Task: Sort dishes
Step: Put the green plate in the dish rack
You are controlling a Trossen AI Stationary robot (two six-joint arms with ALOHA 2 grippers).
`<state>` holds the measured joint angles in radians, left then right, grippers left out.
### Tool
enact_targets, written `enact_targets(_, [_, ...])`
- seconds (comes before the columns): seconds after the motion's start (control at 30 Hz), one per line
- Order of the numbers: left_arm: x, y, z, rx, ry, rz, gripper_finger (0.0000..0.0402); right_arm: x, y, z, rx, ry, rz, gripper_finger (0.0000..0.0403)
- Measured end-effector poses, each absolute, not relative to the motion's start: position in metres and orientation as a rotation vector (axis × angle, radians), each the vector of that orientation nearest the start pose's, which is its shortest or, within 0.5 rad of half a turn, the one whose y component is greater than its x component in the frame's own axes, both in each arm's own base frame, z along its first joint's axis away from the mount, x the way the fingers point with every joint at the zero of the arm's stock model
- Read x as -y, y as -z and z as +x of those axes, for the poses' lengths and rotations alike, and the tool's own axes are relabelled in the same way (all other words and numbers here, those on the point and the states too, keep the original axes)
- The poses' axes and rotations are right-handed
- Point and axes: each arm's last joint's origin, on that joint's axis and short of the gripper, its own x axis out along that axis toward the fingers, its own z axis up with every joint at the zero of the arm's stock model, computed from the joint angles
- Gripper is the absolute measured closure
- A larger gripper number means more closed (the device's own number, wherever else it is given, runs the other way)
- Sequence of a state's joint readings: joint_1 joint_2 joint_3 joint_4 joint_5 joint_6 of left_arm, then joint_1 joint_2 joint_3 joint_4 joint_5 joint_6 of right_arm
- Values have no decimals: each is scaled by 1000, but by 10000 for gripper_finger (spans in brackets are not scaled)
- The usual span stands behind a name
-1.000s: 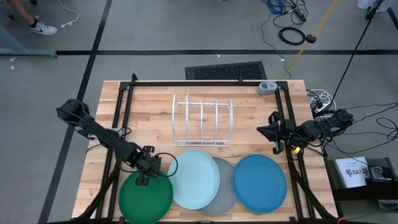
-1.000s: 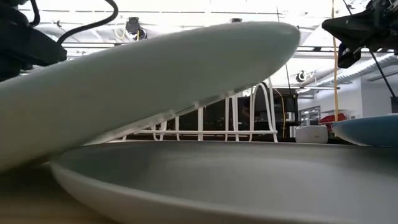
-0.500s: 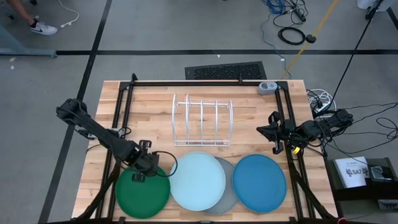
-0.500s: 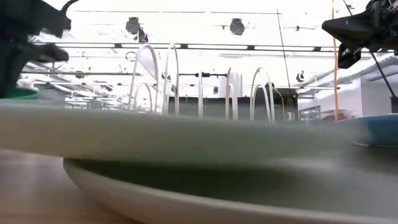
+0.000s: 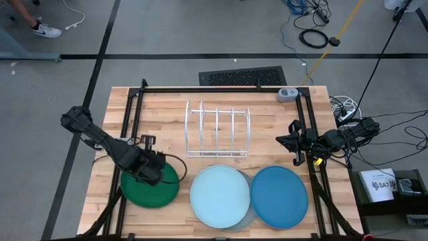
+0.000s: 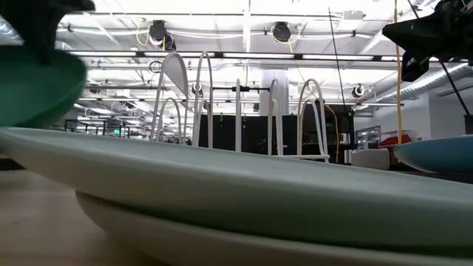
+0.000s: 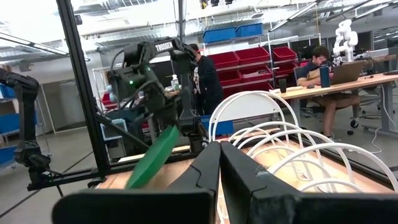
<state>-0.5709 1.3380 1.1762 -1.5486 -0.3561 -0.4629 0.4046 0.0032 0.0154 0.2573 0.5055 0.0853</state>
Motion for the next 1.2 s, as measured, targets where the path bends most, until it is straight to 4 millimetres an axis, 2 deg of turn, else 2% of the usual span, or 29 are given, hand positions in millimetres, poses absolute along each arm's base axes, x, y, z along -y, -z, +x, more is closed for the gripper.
enact_targets(0.17, [93,-321,173,-1287,-223,526,401,-23,-192,88,246,89,203,394])
enact_targets(0.37, [83,-366,166,-1053,-272,631,401,-23,-190,89,227,87,194,394])
enact_targets(0.53, [79,-406,159,-851,-170,675,401,-23,-188,89,202,86,189,394])
enact_targets(0.67, [72,-446,151,-605,-63,779,401,-23,-187,89,199,86,188,394])
enact_targets(0.8, [57,-481,143,-345,-20,894,401,-23,-187,89,199,86,194,394])
enact_targets(1.0, [26,-509,130,-81,3,1026,401,-23,-187,89,198,99,171,394])
enact_targets(1.2, [-2,-515,137,42,88,1055,401,-19,-188,88,198,247,107,394])
